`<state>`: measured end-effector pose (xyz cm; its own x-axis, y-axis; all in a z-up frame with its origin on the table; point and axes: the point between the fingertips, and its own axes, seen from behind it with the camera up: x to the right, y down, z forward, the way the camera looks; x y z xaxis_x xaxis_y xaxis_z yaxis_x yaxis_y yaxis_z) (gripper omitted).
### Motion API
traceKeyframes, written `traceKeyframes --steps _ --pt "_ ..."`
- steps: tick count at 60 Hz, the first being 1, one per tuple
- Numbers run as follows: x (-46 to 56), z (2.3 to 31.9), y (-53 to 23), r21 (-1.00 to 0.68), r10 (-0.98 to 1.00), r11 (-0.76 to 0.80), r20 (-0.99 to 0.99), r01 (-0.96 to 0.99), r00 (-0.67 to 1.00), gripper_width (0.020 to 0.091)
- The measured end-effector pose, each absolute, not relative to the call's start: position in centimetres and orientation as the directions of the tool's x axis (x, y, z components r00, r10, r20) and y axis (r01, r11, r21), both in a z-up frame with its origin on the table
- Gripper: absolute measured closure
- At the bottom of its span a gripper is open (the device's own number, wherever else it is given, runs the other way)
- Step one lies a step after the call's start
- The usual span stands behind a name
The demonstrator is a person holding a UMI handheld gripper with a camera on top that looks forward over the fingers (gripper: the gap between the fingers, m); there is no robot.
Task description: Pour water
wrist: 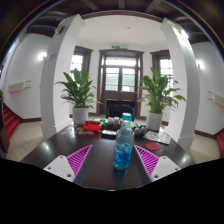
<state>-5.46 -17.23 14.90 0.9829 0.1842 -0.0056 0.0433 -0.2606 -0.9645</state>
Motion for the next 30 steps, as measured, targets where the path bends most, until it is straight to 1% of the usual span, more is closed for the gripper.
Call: traceKeyframes --steps 5,10,11,21,28,30 --pt "-5.9 13.3 -15.9 -0.959 0.166 -0.285 -0.038 0.011 0.985 0.0283" --pt "-5.8 12.7 -14.0 -0.96 0.158 -0.279 -0.081 -0.034 0.984 0.0287" --pt "-5.7 14.2 -14.3 -0.96 0.156 -0.279 -0.086 -0.04 0.984 0.0287" --pt "-6.1 12.7 -9.1 -0.959 0.142 -0.278 -0.089 -0.047 0.986 0.0282" --pt "-8.4 12.5 -5.0 -0.963 0.151 -0.263 -0.098 -0.055 0.984 0.028" --pt "-9.1 12.5 -4.0 -0.964 0.16 -0.258 -0.102 -0.058 0.982 0.029"
